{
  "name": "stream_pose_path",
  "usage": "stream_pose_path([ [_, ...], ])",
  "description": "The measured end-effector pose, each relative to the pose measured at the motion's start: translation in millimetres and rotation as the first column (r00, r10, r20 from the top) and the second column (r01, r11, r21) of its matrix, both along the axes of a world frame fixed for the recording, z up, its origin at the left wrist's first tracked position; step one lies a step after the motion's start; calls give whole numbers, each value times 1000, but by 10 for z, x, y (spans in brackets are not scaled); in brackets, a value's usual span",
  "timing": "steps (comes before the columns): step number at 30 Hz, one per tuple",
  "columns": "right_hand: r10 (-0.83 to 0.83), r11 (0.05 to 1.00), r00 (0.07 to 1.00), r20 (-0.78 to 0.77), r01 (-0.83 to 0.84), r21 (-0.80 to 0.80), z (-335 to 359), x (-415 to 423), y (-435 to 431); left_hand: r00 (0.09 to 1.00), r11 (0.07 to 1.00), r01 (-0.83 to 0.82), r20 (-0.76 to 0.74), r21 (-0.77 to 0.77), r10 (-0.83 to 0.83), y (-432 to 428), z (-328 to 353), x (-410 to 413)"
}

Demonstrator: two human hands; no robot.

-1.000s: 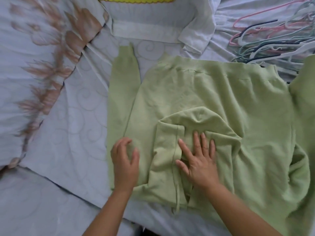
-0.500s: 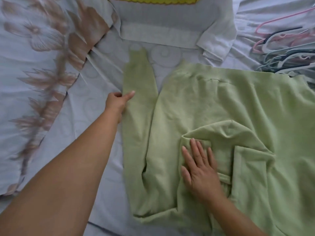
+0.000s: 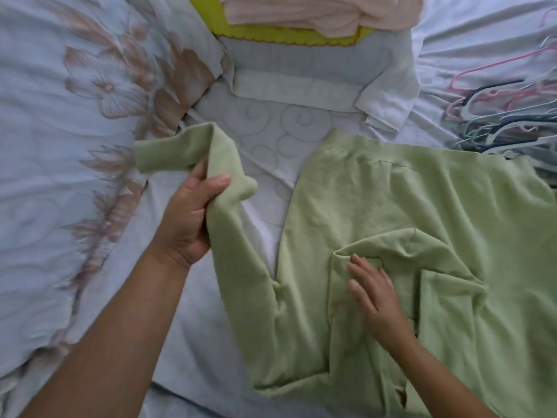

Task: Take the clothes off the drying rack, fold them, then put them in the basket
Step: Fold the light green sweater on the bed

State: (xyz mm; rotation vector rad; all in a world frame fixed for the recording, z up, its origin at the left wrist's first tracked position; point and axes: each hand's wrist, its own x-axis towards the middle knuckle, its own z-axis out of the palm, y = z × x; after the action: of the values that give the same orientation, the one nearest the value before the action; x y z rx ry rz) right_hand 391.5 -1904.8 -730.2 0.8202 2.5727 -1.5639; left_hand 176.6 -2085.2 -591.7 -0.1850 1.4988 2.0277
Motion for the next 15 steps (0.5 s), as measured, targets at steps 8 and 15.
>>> stream_pose_path([
  [8, -551, 186, 829, 92, 230, -955, 207, 407, 1574, 807, 787, 551, -60, -277, -587, 1229, -429, 1225],
  [15, -587, 120, 651, 482, 659, -743, 101, 446, 1830, 939, 319, 73, -42, -945, -341, 752, -1323, 630],
])
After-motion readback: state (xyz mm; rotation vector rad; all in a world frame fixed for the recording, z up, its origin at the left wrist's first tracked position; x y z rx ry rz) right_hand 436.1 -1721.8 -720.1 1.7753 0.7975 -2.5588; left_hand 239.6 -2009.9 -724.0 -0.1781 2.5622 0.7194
